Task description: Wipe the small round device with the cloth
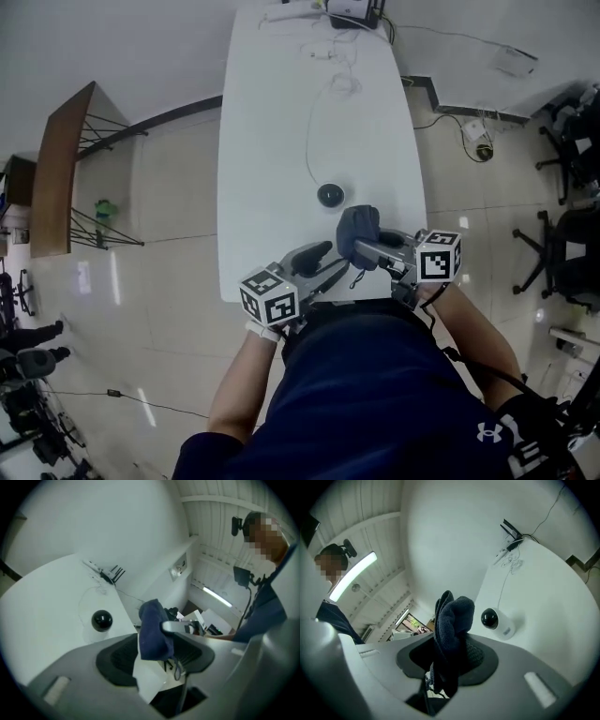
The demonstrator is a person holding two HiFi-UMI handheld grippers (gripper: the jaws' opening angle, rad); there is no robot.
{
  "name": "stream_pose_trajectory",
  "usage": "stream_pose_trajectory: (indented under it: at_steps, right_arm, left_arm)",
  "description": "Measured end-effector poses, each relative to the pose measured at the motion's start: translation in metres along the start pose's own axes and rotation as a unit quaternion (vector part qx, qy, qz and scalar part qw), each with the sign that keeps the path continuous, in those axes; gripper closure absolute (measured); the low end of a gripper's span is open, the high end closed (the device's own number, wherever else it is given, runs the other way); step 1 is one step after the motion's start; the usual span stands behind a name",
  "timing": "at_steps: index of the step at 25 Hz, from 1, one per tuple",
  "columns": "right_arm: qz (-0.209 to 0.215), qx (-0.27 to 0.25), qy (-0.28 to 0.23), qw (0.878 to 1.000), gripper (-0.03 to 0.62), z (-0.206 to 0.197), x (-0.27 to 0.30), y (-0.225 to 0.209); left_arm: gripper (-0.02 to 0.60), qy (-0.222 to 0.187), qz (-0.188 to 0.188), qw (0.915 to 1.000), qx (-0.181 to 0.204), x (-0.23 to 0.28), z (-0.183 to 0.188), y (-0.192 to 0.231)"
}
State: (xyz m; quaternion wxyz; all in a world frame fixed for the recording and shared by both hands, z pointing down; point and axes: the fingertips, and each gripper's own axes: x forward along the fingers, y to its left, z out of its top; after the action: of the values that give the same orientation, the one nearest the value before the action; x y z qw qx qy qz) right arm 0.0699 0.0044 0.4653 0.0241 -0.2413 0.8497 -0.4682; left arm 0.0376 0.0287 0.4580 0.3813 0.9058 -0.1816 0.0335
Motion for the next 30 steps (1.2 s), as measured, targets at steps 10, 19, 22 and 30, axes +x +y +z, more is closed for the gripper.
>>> stream_pose_trajectory:
  at_steps: [10, 19, 22, 30]
  right_arm:
    - [-0.048, -0.028, -0.064, 0.996, 0.473, 0.004, -0.039, -0.011]
    - [-0.075, -0.024, -0.060, 0.995, 0.474, -0.009, -0.064, -0.036]
    - [-0.074, -0.025, -0.054, 0.995, 0.474, -0.011, -0.068, -0.039]
    - [-0.060, -0.022, -0.044, 0.997, 0.474, -0.009, -0.079, -0.044]
  left_arm:
    - [0.400, -0.055, 0.047, 0.9957, -0.057, -0.007, -0.002, 0.006]
    - [0.431, -0.093, 0.138, 0.9779, -0.126, -0.012, -0.024, 0.032]
    - [0.432, -0.088, 0.140, 0.9787, -0.122, -0.003, -0.030, 0.027]
    - [0.433, -0.096, 0.147, 0.9764, -0.125, 0.012, -0.036, 0.016]
